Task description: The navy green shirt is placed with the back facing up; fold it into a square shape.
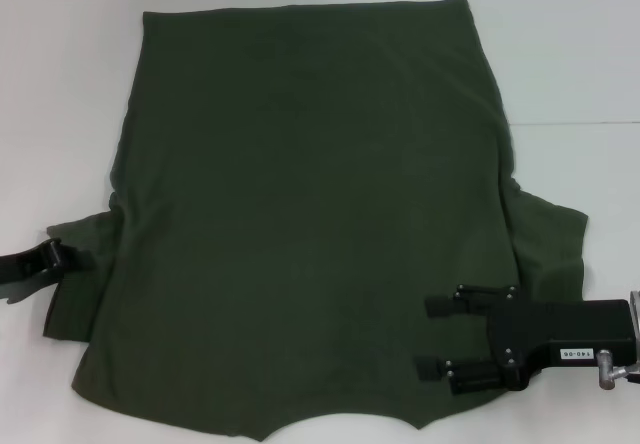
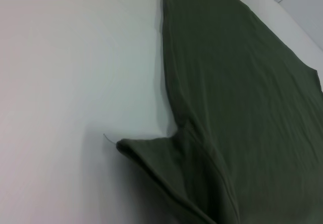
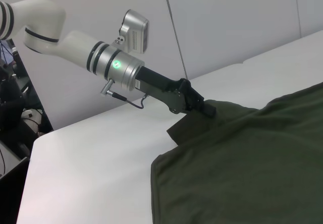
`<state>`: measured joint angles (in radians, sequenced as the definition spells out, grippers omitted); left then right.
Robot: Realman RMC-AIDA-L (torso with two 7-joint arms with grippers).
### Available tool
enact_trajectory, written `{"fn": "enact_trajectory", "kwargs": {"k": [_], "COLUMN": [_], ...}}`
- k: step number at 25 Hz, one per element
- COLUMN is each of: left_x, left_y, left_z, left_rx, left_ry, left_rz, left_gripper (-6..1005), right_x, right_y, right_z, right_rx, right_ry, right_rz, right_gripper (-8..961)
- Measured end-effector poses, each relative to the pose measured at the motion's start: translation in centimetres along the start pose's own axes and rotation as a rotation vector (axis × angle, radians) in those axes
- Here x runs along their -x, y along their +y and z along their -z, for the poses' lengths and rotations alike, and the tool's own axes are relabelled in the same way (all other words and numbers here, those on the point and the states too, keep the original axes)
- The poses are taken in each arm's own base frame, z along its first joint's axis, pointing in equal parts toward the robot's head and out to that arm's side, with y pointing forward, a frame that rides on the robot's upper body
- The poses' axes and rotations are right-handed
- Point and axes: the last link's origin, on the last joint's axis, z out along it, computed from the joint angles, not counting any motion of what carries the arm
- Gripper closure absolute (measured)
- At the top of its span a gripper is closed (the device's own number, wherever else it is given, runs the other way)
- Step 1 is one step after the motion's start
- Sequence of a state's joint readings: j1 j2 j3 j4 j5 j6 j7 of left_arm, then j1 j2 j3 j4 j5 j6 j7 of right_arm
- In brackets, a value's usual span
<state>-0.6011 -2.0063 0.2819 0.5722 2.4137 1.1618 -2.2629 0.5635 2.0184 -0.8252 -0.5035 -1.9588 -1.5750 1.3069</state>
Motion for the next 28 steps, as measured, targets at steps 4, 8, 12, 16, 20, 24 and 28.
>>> {"fn": "enact_trajectory", "kwargs": {"k": [4, 8, 12, 16, 20, 24, 28], "left_x": [-0.5, -2.2, -4.3, -6.3, -7.8, -8.9, -9.9], "left_y": [0.1, 0.1, 0.6, 1.1, 1.9, 3.0, 5.0], "left_z": [0.1, 1.0, 2.2, 3.1, 3.8, 3.9, 3.3], "left_rx": [-0.004, -0.035, -0.079, -0.129, -0.162, -0.165, -0.153], "left_ry": [0.004, 0.005, -0.026, -0.056, -0.085, -0.113, -0.141], "left_rz": [-0.009, -0.045, -0.105, -0.160, -0.204, -0.233, -0.243], "left_gripper": [992, 996, 995, 995, 994, 994, 993], "right_x": [0.0, -0.2, -0.4, -0.5, -0.5, -0.6, -0.6], "right_y": [0.0, 0.1, 0.1, 0.2, 0.2, 0.3, 0.3], "right_z": [0.0, 0.0, -0.1, -0.2, -0.1, -0.2, -0.2], "right_rx": [0.000, 0.002, 0.004, 0.004, 0.004, 0.005, 0.006], "right_ry": [0.001, 0.009, 0.021, 0.020, 0.018, 0.017, 0.019], "right_rz": [-0.001, -0.002, -0.003, -0.005, -0.009, -0.012, -0.012], "right_gripper": [42, 42, 42, 42, 43, 43, 43]}}
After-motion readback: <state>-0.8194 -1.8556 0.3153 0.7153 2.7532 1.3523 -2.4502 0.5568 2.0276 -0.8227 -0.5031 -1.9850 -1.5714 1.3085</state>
